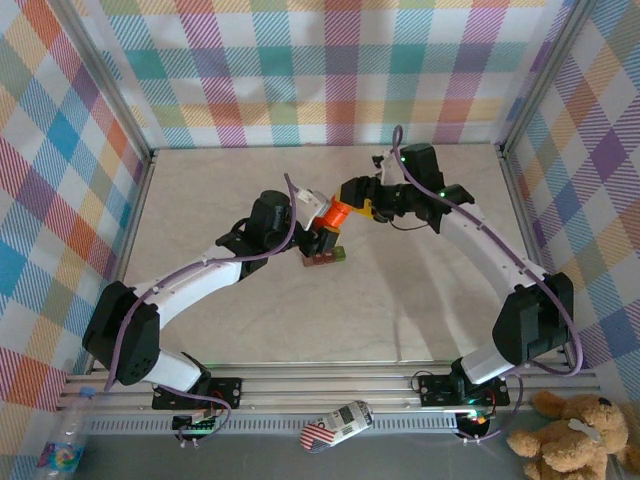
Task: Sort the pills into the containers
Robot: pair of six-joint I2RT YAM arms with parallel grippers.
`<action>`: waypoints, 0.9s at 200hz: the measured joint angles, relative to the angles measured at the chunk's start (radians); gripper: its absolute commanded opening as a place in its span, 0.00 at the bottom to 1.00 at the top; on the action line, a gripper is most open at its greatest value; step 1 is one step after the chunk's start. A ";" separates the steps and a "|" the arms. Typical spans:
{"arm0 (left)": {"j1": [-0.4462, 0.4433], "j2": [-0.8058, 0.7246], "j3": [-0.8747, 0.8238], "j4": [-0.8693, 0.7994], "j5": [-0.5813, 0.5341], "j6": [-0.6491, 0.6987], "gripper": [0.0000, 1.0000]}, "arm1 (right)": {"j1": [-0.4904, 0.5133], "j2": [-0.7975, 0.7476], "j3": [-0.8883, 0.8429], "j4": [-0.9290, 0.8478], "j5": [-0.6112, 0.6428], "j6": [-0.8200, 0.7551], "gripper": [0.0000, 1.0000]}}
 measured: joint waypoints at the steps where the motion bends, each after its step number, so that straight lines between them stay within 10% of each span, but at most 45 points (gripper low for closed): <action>1: 0.000 0.000 0.000 0.000 0.000 0.000 0.00 | 0.001 0.000 0.000 0.000 0.000 0.000 0.72; 106: 0.003 0.000 0.001 -0.021 0.005 -0.002 0.00 | 0.016 0.036 0.002 0.039 -0.041 -0.030 0.33; 149: 0.024 0.000 0.001 -0.020 0.073 -0.025 0.00 | -0.015 0.024 -0.071 0.151 -0.164 -0.222 0.37; 180: 0.029 0.000 0.001 -0.005 0.137 -0.048 0.00 | -0.044 0.016 -0.089 0.188 -0.227 -0.274 0.62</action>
